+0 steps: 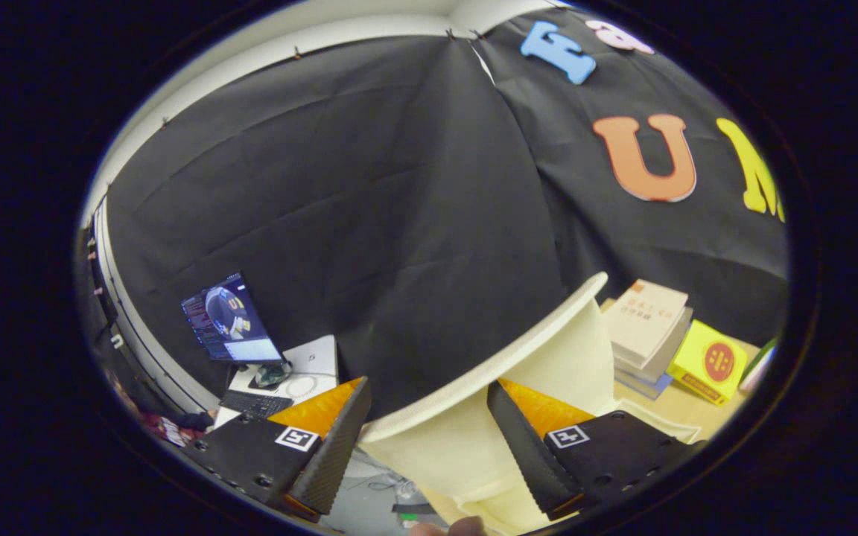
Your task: Open the storage box then place both shoes into the box .Put the left shoe in first, then the right shoe, with the right side of both shoes facing outward in a uniform manner.
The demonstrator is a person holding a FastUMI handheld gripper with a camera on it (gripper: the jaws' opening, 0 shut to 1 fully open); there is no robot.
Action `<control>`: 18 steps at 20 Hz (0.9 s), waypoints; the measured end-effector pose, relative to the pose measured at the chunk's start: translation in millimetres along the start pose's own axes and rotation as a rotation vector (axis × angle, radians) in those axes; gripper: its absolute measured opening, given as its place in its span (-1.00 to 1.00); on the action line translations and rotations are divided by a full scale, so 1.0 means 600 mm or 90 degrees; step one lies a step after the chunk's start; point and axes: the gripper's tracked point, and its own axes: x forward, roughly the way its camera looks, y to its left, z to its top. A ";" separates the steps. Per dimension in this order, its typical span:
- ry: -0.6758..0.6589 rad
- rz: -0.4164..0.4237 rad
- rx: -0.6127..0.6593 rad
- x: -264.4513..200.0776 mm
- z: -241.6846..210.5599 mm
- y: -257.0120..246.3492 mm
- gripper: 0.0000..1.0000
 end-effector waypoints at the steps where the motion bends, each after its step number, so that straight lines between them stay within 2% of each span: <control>1: 0.039 -0.003 0.018 0.000 -0.007 -0.004 0.90; 3: 0.086 0.012 0.042 0.008 -0.017 0.000 0.91; 7: 0.031 -0.026 0.004 0.012 -0.011 -0.035 0.91; 10: -0.058 -0.101 -0.033 -0.020 0.003 -0.087 0.91; 13: -0.156 -0.190 -0.065 -0.088 0.015 -0.140 0.91; 18: -0.266 -0.273 -0.041 -0.224 0.000 -0.221 0.91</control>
